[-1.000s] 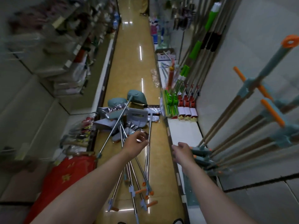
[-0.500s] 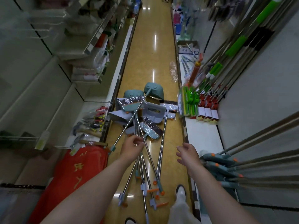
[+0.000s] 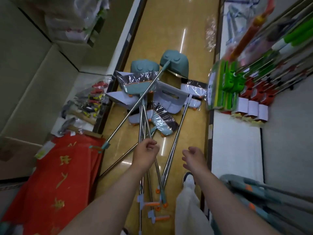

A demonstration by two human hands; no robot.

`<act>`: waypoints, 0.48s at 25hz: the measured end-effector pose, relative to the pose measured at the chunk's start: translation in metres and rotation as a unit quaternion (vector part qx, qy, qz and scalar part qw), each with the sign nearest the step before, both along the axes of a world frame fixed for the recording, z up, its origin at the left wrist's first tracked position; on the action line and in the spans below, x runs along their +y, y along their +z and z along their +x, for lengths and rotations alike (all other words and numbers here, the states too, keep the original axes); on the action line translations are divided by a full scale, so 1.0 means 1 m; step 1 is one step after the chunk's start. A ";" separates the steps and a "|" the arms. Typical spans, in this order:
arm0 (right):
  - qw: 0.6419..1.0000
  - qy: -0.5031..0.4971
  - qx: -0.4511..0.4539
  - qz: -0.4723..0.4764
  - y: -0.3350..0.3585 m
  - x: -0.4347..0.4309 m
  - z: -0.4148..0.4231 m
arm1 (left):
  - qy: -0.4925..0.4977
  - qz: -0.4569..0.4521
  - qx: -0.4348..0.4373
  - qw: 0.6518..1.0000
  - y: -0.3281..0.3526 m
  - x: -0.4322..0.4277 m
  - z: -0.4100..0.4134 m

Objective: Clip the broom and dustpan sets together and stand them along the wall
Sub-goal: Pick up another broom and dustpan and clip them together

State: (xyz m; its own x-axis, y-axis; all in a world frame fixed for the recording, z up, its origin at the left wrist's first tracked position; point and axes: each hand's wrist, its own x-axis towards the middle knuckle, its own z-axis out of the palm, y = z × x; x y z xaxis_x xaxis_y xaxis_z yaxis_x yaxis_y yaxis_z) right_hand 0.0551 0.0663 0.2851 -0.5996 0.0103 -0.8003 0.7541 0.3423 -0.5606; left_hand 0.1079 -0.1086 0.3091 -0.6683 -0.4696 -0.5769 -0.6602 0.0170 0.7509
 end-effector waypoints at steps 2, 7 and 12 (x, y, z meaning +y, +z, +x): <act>1.000 0.022 -0.007 0.021 -0.059 0.004 -0.036 | 0.004 0.002 -0.010 1.000 -0.052 0.009 -0.034; 0.997 0.044 -0.004 0.062 -0.202 0.009 -0.089 | 0.010 0.020 -0.024 0.999 -0.175 0.028 -0.088; 0.988 0.113 -0.044 0.096 -0.344 0.006 -0.100 | 0.039 0.031 -0.074 0.996 -0.306 0.041 -0.091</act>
